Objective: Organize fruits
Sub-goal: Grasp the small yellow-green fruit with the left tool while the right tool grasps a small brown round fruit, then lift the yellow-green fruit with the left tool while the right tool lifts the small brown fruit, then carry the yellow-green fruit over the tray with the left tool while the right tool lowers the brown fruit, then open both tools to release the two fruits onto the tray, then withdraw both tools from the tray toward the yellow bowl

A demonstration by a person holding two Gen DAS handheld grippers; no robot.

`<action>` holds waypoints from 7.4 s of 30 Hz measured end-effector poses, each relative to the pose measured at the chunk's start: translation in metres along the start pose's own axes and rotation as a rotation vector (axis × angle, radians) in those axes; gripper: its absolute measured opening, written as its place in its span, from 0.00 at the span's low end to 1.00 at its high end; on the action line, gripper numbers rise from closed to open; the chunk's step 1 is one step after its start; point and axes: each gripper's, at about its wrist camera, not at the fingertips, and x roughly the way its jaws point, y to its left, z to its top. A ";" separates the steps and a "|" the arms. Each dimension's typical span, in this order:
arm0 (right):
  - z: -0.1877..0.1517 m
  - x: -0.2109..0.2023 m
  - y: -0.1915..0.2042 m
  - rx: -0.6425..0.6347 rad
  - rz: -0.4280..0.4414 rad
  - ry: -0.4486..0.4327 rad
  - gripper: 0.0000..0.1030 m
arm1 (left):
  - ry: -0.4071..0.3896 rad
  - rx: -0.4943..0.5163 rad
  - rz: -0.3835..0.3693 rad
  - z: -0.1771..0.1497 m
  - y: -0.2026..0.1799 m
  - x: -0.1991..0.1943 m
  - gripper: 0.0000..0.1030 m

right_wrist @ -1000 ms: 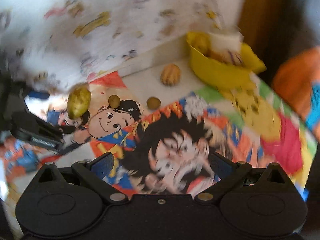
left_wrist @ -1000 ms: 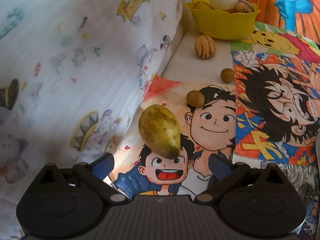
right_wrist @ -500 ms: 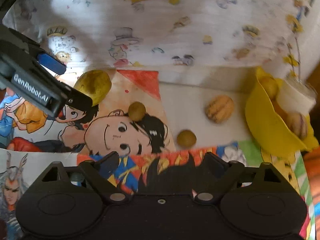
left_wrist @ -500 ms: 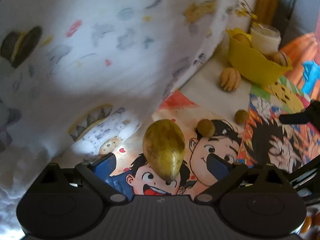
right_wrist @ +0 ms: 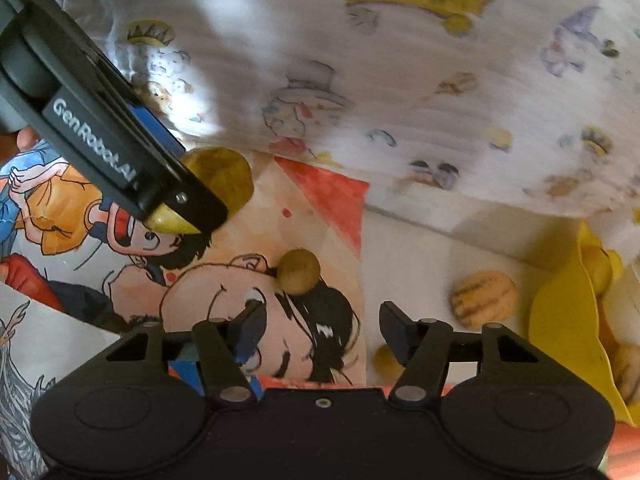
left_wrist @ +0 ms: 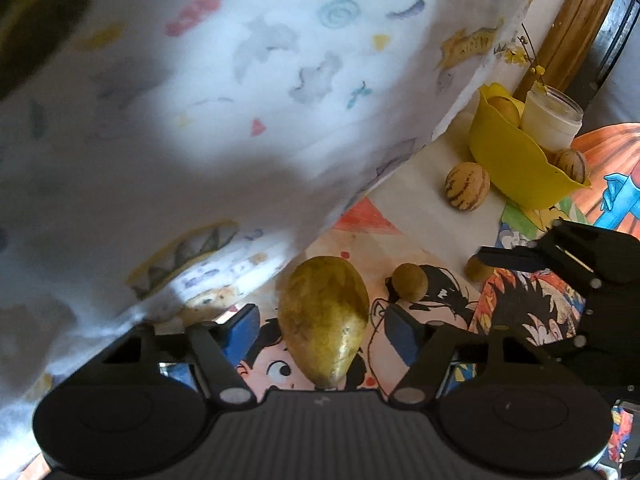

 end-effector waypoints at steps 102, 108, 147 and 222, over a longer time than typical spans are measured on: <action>-0.179 -0.282 0.168 1.030 -0.028 -0.001 0.27 | 0.186 0.251 -0.230 -0.185 -0.084 -0.163 0.53; -0.193 -0.276 0.186 1.055 -0.048 0.041 0.27 | 0.234 0.297 -0.253 -0.209 -0.089 -0.167 0.53; -0.227 -0.264 0.196 1.083 -0.128 0.135 0.30 | 0.377 0.450 -0.220 -0.247 -0.128 -0.148 0.54; -0.119 -0.248 0.107 1.174 -0.076 0.219 0.96 | 0.453 0.570 -0.026 -0.108 -0.062 -0.114 0.99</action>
